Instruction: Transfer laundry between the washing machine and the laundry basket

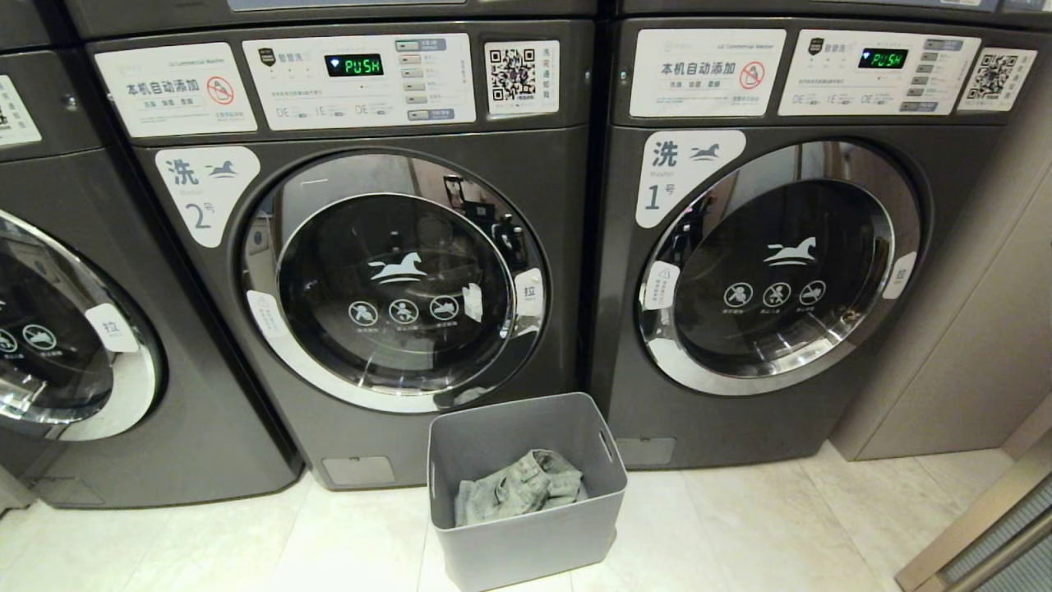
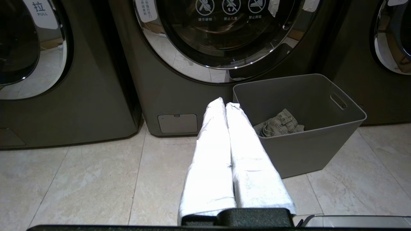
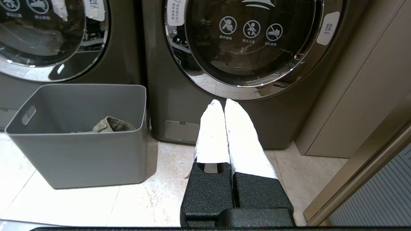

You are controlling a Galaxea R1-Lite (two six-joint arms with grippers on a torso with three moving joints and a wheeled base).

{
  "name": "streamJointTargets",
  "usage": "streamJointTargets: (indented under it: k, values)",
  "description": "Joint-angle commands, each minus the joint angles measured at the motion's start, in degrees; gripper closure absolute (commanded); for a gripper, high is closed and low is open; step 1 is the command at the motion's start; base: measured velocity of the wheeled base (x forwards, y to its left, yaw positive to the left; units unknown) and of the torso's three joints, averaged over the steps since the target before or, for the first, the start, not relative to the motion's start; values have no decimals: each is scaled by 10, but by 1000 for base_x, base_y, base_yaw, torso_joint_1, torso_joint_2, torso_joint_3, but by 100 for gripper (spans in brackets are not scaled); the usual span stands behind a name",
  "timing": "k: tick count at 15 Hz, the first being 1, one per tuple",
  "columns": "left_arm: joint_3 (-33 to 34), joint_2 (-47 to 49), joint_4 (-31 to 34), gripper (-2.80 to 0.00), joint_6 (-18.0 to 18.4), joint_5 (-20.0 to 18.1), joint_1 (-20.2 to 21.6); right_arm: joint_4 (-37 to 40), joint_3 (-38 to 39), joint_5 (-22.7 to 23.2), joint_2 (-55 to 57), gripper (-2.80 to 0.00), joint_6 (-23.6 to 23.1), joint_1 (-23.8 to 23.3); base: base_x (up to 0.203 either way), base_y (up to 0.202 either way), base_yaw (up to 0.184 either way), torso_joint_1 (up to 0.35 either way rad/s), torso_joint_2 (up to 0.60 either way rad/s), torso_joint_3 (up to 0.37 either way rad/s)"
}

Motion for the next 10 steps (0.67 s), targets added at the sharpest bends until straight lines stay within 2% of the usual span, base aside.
streamJointTargets:
  k: [1, 10]
  values:
    - [0, -1, 0, 0, -1, -1, 0, -2, 23, -2, 0, 0, 3, 0, 0, 0, 0, 0, 0, 0]
    - [0, -1, 0, 0, -12, 3, 0, -4, 23, -2, 0, 0, 3, 0, 0, 0, 0, 0, 0, 0]
